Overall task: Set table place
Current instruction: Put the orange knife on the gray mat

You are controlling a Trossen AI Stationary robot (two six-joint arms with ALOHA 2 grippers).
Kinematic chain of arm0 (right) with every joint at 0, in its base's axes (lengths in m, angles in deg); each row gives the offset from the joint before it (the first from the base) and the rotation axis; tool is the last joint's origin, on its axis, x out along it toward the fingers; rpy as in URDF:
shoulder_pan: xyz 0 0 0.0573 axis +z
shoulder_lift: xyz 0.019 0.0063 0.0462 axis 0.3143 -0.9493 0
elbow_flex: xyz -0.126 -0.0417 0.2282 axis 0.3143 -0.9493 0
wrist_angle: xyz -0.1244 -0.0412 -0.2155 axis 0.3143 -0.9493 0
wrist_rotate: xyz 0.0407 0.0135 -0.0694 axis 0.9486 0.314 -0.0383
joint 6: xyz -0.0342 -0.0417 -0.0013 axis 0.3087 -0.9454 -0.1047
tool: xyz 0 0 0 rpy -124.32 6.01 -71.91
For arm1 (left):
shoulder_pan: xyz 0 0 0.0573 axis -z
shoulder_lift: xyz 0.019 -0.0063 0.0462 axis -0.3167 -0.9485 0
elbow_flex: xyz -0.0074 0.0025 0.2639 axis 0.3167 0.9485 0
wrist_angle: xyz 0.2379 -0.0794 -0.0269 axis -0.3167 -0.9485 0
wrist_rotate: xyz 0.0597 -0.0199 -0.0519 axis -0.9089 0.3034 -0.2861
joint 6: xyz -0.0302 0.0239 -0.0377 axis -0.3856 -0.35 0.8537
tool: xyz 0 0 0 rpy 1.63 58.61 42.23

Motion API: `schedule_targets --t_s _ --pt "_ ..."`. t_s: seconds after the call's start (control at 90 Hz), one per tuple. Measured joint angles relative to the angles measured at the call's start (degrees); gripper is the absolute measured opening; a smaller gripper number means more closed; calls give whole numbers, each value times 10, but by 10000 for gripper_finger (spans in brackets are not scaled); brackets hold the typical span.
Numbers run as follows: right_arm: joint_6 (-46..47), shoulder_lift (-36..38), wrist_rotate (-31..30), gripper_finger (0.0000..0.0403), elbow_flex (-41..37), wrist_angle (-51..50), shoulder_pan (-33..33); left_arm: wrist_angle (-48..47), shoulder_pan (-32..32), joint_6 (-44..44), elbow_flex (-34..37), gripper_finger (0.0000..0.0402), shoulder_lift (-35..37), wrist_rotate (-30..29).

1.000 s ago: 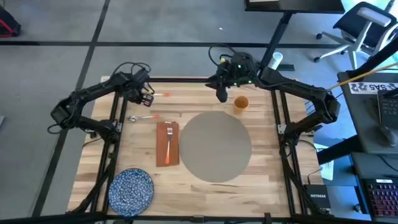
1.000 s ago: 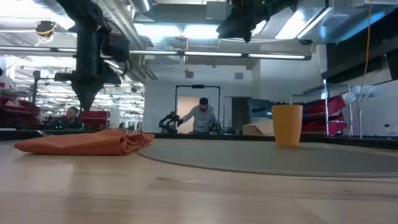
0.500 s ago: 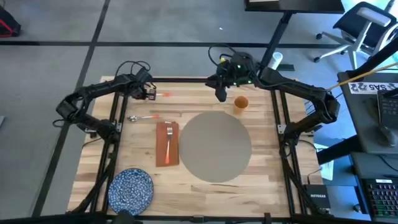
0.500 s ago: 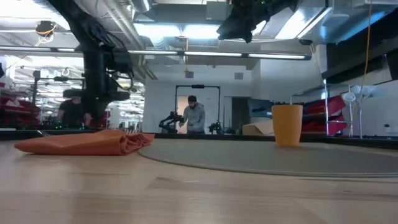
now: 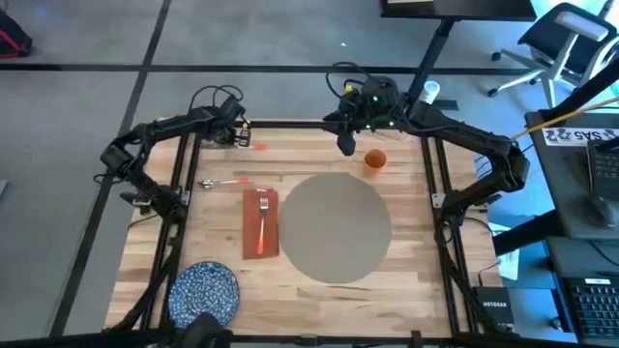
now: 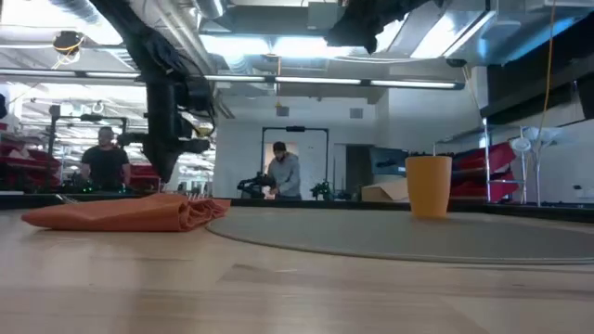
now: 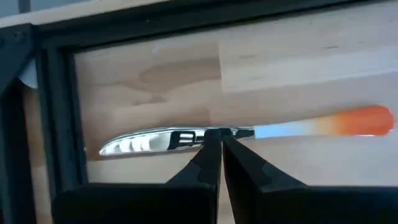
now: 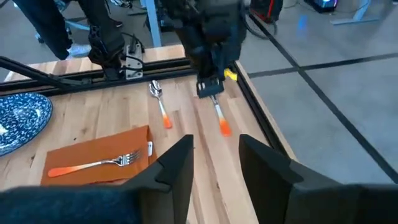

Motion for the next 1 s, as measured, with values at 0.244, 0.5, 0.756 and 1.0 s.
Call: schedule_targets --t_s 0.244,0.5,0.756,1.0 --pt "-15 0 -5 115 44 -54 0 -28 16 -27 -54 0 -63 0" --pt "-18 0 -5 115 60 -73 0 -44 17 -46 -66 0 -95 -2" --pt "-28 0 -5 115 60 -81 0 -40 17 -57 -66 0 -111 -1" --pt "-29 0 -5 115 60 -83 0 -20 17 -58 -67 0 -131 8"
